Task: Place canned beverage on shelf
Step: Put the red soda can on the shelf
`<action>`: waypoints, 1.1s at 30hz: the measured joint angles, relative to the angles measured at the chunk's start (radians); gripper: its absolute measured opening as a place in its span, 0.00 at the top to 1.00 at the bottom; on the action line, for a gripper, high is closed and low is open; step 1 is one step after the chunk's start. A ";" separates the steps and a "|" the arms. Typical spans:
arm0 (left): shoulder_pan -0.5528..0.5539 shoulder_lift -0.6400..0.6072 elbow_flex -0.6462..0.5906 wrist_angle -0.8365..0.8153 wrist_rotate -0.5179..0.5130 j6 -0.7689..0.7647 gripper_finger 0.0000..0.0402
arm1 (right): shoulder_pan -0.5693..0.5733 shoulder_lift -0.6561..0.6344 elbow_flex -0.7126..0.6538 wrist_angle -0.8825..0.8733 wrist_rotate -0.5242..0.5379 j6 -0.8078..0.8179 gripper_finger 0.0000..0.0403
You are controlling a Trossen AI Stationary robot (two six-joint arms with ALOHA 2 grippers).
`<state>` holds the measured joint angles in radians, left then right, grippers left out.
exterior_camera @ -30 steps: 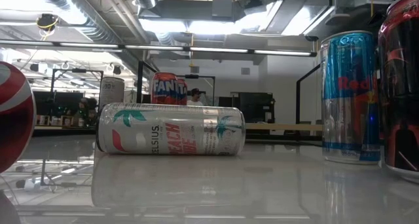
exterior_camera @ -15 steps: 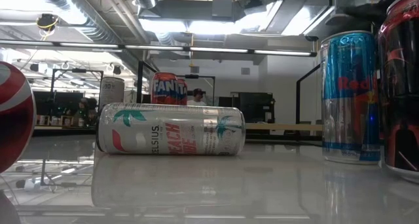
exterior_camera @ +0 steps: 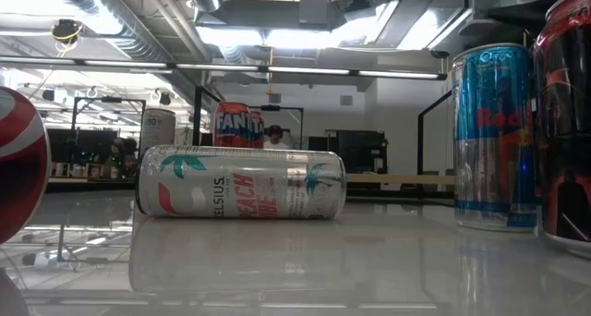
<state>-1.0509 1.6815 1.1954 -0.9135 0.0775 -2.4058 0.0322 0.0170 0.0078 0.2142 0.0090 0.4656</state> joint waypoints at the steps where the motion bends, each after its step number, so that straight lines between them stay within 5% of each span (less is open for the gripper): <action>1: 0.004 -0.001 0.000 -0.009 -0.017 0.004 0.17 | 0.000 0.000 0.000 0.000 0.000 0.000 0.41; 10: 0.063 -0.018 -0.003 -0.192 -0.355 0.068 0.17 | 0.000 0.000 0.000 0.001 0.000 -0.002 0.41; 18: 0.112 -0.079 -0.002 -0.324 -0.190 0.017 0.17 | 0.000 0.000 0.000 0.001 0.000 -0.002 0.41; 33: 0.217 0.056 0.001 -0.380 -0.325 0.033 0.17 | 0.000 0.000 0.000 -0.006 -0.001 -0.002 0.41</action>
<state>-0.8340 1.7377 1.1960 -1.2936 -0.2471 -2.3732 0.0322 0.0170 0.0078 0.2077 0.0082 0.4633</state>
